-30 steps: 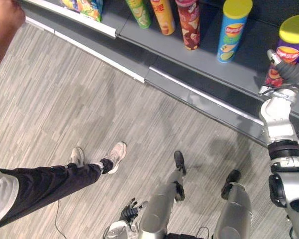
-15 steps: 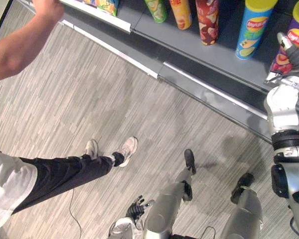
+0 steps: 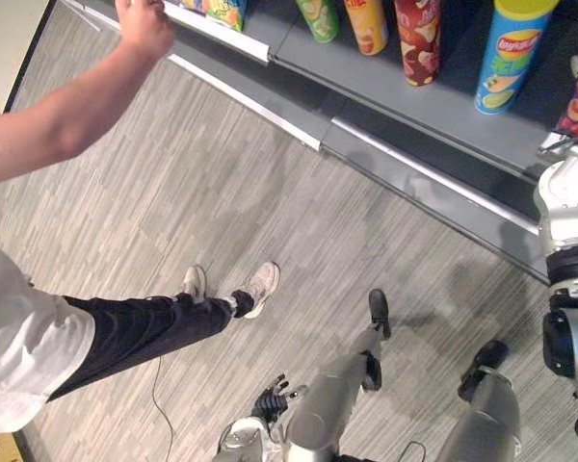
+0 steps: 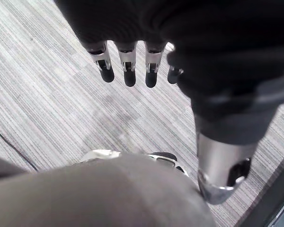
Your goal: Put the gum and the chips on the shelf.
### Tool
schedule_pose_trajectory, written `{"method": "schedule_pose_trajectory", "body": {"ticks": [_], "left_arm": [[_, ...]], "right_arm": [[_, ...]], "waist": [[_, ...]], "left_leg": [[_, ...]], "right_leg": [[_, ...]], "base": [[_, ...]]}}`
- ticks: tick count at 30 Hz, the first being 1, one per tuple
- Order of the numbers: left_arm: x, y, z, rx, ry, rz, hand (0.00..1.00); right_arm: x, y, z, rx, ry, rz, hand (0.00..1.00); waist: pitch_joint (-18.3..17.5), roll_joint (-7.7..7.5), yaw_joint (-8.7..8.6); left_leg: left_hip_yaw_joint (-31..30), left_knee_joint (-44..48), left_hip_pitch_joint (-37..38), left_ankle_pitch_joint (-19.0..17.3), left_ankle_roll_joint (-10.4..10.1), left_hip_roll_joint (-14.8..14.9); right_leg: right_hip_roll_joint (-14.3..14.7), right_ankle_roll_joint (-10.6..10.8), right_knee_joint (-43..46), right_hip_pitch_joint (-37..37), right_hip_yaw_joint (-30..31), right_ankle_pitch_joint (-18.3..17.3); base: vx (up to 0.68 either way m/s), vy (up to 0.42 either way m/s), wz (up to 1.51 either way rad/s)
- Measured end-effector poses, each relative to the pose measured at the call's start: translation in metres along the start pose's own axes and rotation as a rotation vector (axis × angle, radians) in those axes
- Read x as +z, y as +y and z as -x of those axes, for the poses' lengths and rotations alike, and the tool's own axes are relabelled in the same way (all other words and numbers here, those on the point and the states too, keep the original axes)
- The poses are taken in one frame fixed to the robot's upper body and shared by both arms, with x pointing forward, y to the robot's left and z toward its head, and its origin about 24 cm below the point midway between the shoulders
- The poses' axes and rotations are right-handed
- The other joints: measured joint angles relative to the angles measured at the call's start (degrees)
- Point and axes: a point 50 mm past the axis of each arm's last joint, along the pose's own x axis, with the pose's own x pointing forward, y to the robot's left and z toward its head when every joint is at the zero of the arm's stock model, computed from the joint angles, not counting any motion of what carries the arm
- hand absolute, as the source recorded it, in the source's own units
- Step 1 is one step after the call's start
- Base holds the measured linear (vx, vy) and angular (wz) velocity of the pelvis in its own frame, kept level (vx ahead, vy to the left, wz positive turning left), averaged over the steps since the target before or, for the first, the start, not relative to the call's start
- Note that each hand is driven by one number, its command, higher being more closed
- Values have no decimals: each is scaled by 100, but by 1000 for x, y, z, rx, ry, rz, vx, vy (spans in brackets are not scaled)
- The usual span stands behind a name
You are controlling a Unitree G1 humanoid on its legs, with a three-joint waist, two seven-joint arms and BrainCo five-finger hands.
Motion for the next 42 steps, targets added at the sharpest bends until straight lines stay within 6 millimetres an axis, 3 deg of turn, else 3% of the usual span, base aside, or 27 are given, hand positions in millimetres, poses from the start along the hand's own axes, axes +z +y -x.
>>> {"method": "schedule_pose_trajectory", "body": {"ticks": [11, 22, 23, 31, 42], "left_arm": [[0, -1, 0, -9, 1, -15, 0], [-1, -8, 0, -34, 7, -35, 0], [-1, -8, 0, -35, 8, -36, 0], [-2, -10, 0, -43, 9, -46, 0], [-2, -10, -1, -48, 14, -49, 0]], "right_arm": [[-1, -9, -5, -26, -18, 18, 100], [-4, -14, -7, -37, -12, 27, 100], [-4, -14, -8, -39, -13, 27, 0], [-3, -15, -7, -25, -32, 7, 0], [-21, -25, 6, -19, 38, 25, 0]], "waist": [[-16, 21, -2], [-134, 172, 20], [-138, 178, 20], [-166, 213, 16], [-167, 213, -16]], "left_leg": [[38, 1, -8, 9, 13, 49], [-14, 2, -13, 8, 11, 95], [-16, 2, -13, 8, 11, 95], [-55, 1, -12, 1, 2, 103], [-63, 1, 132, 1, 2, 111]], "right_leg": [[90, 7, -119, -6, 44, 11], [184, 18, -224, -11, 90, 20], [184, 18, -224, -11, 92, 20], [199, 17, -242, 2, 92, 19], [244, 26, -287, 171, 105, 26]], "base": [[39, -52, -4], [52, -40, -5], [31, -22, -1], [8, -6, 0], [24, -15, -1]]}}
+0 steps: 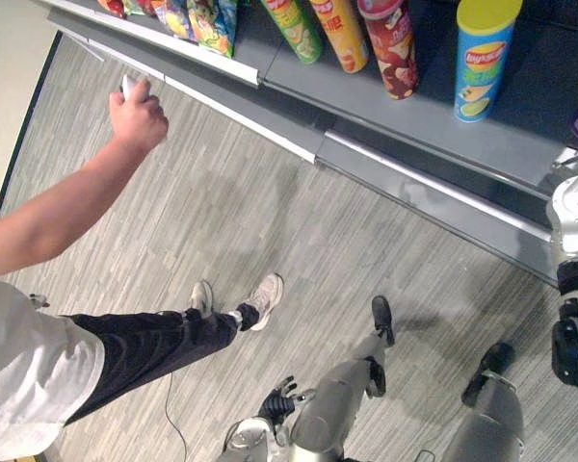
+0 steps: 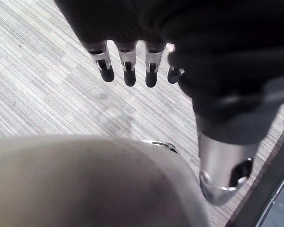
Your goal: Put the gum and the chips on the shelf.
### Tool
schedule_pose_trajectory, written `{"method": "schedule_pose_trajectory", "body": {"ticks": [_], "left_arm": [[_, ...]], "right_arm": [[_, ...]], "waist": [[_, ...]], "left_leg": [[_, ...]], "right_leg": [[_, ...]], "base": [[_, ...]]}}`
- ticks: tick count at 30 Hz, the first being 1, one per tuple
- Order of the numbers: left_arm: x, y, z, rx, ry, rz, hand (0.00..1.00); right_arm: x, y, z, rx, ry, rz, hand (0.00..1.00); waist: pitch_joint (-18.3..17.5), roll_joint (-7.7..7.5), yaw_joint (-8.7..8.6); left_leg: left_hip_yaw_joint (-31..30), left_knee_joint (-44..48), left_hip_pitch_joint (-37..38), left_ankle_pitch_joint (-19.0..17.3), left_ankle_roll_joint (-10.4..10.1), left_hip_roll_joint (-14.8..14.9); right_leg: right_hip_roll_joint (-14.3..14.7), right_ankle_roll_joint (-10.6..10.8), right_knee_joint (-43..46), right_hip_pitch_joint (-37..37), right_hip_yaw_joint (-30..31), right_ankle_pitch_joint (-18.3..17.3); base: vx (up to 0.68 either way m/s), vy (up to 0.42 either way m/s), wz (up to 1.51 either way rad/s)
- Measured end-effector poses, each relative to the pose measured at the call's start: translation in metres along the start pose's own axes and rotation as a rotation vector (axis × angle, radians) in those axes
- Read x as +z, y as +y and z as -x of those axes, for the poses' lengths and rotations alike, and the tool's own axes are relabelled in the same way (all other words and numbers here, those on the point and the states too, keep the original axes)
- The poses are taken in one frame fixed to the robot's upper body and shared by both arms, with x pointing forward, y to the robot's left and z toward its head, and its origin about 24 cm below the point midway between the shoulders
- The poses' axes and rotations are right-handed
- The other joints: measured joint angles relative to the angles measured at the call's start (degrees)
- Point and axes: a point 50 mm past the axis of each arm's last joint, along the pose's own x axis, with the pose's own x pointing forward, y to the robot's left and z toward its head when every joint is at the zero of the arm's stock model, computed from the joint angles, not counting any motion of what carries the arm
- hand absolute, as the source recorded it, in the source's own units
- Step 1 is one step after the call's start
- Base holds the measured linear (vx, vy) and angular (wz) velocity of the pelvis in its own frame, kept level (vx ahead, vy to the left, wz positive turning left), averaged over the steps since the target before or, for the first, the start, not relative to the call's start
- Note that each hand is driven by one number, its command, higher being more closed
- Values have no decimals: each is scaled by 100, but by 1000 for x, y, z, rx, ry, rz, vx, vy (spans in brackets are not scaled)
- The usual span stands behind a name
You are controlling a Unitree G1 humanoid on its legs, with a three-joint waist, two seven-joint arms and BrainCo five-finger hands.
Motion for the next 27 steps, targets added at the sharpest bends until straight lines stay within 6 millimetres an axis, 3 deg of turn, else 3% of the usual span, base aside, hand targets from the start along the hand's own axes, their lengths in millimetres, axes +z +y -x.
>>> {"method": "schedule_pose_trajectory", "body": {"ticks": [7, 13, 15, 18, 22, 27], "left_arm": [[-1, 0, 0, -3, 9, 3, 0], [-2, 7, 1, 20, 14, 36, 0], [-4, 12, 2, 36, 18, 56, 0], [-3, 18, 3, 49, 22, 79, 0], [-1, 29, 4, 83, 23, 103, 0], [-3, 41, 5, 137, 54, 150, 0]], "right_arm": [[-17, 6, 23, 36, 77, -7, 0], [-34, 0, 40, 18, 167, -14, 0], [-38, 1, 48, 25, 190, -16, 0], [-41, 5, 58, 55, 212, -33, 0], [-45, 12, 85, 120, 255, -83, 0], [-49, 21, 140, 251, 340, -152, 0]], "waist": [[23, -30, -180], [171, -222, -348], [220, -285, -522], [334, -438, -634], [497, -664, -843], [597, -896, -1031]], "left_leg": [[103, -2, 322, -58, -71, 36], [257, -3, 656, -136, -170, 188], [287, -3, 773, -141, -174, 207], [442, -3, 996, -193, -194, 227], [541, -4, 1282, -260, -213, 294], [557, -14, 1614, -313, -276, 382]], "right_leg": [[37, 2, -19, 228, 164, 0], [214, 5, -101, 478, 313, 2], [239, 5, -104, 573, 344, 0], [273, 5, -113, 683, 505, 2], [360, 4, -188, 947, 563, 2], [446, 2, -361, 1357, 507, 4]], "base": [[24, -48, -10], [17, -87, -18], [42, -87, -10], [52, -76, -25], [48, -94, -18], [50, -79, -4]]}}
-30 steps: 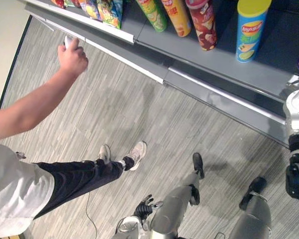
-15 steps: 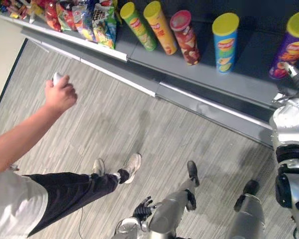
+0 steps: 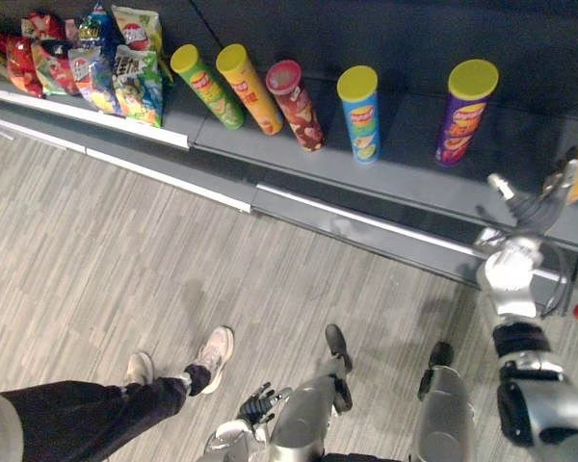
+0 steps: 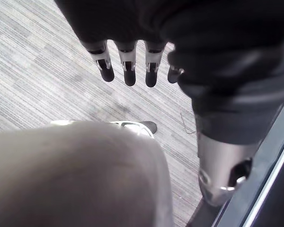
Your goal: Put the gum and the chips on the shelf.
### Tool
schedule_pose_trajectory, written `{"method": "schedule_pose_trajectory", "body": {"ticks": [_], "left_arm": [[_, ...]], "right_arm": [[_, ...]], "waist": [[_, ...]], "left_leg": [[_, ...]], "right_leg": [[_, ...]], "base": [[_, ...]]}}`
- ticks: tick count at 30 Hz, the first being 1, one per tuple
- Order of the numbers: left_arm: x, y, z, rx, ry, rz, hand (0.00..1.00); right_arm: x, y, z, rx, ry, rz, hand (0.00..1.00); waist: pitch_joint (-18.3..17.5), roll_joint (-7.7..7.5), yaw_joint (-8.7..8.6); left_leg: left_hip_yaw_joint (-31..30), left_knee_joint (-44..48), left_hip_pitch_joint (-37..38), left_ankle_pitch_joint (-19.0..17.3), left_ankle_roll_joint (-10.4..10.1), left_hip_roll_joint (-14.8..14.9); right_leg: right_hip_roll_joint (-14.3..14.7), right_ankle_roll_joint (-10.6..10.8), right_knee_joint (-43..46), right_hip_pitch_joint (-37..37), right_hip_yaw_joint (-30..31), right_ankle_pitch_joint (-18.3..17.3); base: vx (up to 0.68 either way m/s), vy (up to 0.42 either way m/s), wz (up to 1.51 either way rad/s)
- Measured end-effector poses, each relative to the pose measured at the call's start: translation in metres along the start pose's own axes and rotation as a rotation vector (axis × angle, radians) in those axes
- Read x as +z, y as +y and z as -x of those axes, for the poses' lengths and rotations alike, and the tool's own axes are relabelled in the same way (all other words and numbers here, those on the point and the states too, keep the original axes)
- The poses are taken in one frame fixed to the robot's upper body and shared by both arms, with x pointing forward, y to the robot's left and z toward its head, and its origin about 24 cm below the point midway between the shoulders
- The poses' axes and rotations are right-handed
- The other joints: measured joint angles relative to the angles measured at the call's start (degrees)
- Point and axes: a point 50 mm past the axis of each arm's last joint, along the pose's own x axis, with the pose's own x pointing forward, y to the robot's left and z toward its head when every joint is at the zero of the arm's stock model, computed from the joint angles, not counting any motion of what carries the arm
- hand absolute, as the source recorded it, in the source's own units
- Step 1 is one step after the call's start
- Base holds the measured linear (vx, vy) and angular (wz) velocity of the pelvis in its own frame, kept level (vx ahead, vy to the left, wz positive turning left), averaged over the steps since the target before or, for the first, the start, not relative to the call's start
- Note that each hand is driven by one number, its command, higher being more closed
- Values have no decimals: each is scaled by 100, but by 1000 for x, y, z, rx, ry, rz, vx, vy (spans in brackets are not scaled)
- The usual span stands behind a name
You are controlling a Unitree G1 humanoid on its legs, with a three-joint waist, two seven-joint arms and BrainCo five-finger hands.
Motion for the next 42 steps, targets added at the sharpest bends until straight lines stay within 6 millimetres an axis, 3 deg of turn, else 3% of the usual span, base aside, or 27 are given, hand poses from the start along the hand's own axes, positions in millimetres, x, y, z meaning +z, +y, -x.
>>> {"method": "schedule_pose_trajectory", "body": {"ticks": [4, 6, 9, 13, 20, 25, 29, 36, 42], "left_arm": [[-10, 15, 2, 88, 61, 12, 0], [-17, 27, 5, 149, 100, -10, 0], [-25, 37, 8, 211, 146, -33, 0], [-33, 41, 10, 258, 191, -42, 0], [-45, 50, 16, 312, 235, -18, 0], [-53, 54, 20, 334, 257, 41, 0], [-61, 58, 24, 339, 259, 144, 0], [-81, 58, 31, 376, 246, 444, 0], [-87, 56, 34, 400, 216, 511, 0]], "right_arm": [[-18, 23, 48, 185, 102, -22, 0], [-32, 33, 85, 321, 194, -32, 0], [-40, 40, 127, 474, 281, -65, 0], [-52, 37, 166, 607, 408, -67, 0], [-77, 5, 215, 617, 676, -22, 0], [-105, -45, 255, 523, 943, 98, 0], [-127, -94, 301, 397, 1236, 205, 0], [-138, -113, 319, 211, 1381, 218, 0], [-138, -121, 332, 10, 1493, 168, 0]], "waist": [[-262, -314, -70], [-538, -596, -64], [-877, -844, -81], [-1172, -939, -141], [-1444, -1091, -217], [-1614, -1160, -239], [-1699, -1230, -226], [-1895, -1300, -162], [-2011, -1311, -43]], "left_leg": [[13, -1, 150, -58, -79, 63], [50, -23, 307, -116, -157, 140], [151, -33, 453, -184, -190, 214], [242, -38, 540, -264, -172, 246], [476, -42, 804, -369, -225, 342], [478, -44, 905, -423, -278, 360], [422, -44, 1012, -444, -298, 364], [152, -50, 1223, -540, -305, 357], [130, -50, 1288, -617, -207, 273]], "right_leg": [[58, 0, -191, 225, -37, 18], [153, -13, -423, 479, -68, 59], [284, -20, -751, 737, -69, 155], [396, -17, -1055, 925, -36, 264], [571, -36, -1356, 1191, 134, 378], [604, -66, -1402, 1371, 123, 359], [619, -72, -1496, 1514, 51, 355], [617, -116, -1673, 2025, -299, 289], [524, -101, -1757, 2181, -418, 279]], "base": [[83, -47, -2], [105, -42, -7], [84, -18, -12], [42, 14, -11], [30, 4, -16], [51, -3, -2], [60, -2, 6], [18, -9, 21], [7, 14, 5]]}}
